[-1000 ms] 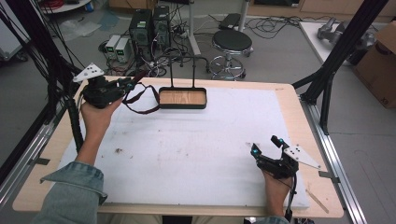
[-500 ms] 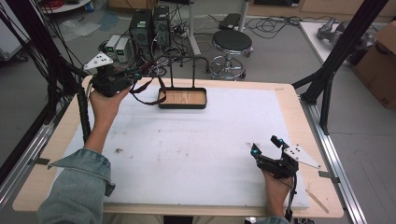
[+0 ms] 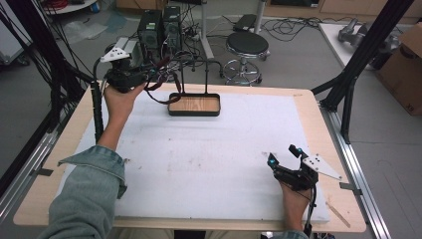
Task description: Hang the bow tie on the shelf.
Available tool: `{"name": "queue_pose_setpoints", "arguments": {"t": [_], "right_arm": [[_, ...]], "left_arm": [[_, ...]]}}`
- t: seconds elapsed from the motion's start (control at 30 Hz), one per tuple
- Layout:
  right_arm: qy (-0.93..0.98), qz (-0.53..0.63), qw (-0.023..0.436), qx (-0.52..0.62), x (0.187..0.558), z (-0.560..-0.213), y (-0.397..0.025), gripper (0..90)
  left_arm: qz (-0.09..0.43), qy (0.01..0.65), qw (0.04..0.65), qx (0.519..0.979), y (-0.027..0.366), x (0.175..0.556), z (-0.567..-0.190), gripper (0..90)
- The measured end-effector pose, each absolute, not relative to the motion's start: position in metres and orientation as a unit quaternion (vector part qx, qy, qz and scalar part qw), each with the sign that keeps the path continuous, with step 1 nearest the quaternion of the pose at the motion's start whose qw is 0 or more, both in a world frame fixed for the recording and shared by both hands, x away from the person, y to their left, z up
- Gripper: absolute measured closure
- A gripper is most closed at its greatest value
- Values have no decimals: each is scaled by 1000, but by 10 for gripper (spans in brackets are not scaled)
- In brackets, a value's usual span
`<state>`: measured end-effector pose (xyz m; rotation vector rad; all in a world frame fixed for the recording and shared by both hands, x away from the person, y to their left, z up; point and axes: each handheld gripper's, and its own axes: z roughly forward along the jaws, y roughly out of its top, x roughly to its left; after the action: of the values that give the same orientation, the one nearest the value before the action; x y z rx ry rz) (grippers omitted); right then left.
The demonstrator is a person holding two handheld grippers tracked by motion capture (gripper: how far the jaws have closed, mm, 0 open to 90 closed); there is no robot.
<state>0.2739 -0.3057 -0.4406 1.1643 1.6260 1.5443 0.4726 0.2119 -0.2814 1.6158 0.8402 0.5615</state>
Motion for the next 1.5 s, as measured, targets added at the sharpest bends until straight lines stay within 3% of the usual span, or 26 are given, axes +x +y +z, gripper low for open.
{"name": "queue_pose_setpoints", "arguments": {"t": [0.63, 1.5], "right_arm": [[614, 583, 302, 438, 274, -441, -307, 111], [618, 582, 294, 438, 276, -441, -306, 111]], "left_arm": [[239, 396, 559, 688, 210, 518, -298, 736], [232, 405, 557, 687, 224, 531, -324, 733]]}}
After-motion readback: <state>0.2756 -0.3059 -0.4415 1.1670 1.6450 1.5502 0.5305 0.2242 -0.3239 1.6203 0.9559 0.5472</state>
